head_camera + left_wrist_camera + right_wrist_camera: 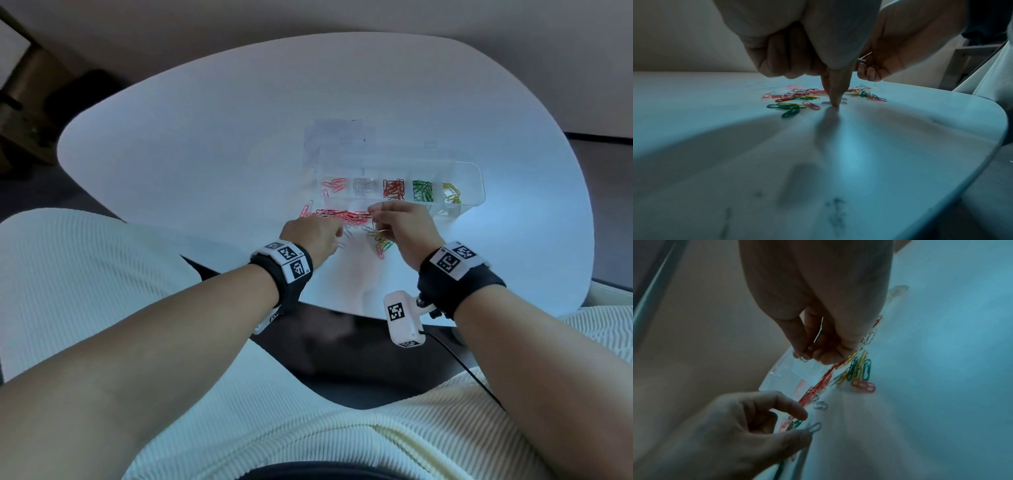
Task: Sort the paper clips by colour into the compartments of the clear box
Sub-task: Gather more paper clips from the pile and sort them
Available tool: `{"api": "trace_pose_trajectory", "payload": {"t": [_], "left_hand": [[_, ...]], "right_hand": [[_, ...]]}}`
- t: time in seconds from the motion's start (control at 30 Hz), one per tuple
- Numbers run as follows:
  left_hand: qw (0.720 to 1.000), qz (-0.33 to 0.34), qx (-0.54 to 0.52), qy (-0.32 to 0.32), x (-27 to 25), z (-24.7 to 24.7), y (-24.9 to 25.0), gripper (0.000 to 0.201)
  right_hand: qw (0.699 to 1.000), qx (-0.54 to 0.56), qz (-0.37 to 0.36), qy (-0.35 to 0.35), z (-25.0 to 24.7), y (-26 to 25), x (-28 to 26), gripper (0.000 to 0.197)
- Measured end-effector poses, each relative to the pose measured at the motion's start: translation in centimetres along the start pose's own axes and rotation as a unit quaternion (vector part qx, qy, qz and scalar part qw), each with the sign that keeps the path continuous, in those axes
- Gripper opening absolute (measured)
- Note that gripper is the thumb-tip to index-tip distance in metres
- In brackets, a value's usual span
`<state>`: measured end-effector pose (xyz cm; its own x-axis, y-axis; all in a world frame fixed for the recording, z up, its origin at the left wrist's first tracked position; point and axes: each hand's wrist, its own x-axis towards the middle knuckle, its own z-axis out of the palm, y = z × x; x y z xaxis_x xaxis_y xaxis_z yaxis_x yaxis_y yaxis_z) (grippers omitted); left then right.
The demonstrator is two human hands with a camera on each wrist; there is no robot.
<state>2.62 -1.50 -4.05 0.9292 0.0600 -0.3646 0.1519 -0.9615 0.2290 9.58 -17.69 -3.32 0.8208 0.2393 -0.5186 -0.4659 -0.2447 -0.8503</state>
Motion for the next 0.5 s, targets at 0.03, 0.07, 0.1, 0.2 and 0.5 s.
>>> {"api": "trace_pose_trajectory", "payload": {"t": [0.03,0.07,0.1,0.2,0.5], "left_hand": [[1.000,0.001,0.005,0.000,0.0,0.0,0.0,0.022],[1.000,0.002,0.014,-0.003,0.1,0.0,-0.1,0.021],[1.000,0.002,0.022,-0.006,0.1,-0.1,-0.1,0.020],[0.999,-0.001,0.042,-0.024,0.1,-0.1,0.2,0.019],[0.996,0.000,0.070,-0.052,-0.1,-0.3,0.7,0.022]], "right_hand": [[0.997,0.067,0.028,-0.013,0.1,-0.2,-0.2,0.019],[0.990,0.124,0.057,-0.021,0.2,-0.4,-0.4,0.020],[0.982,0.165,0.085,-0.027,0.3,-0.7,-0.7,0.021],[0.975,0.169,0.129,-0.061,0.8,-1.0,-1.0,0.024],[0.899,-0.431,-0.084,-0.010,3.0,2.3,-0.9,0.019]]}}
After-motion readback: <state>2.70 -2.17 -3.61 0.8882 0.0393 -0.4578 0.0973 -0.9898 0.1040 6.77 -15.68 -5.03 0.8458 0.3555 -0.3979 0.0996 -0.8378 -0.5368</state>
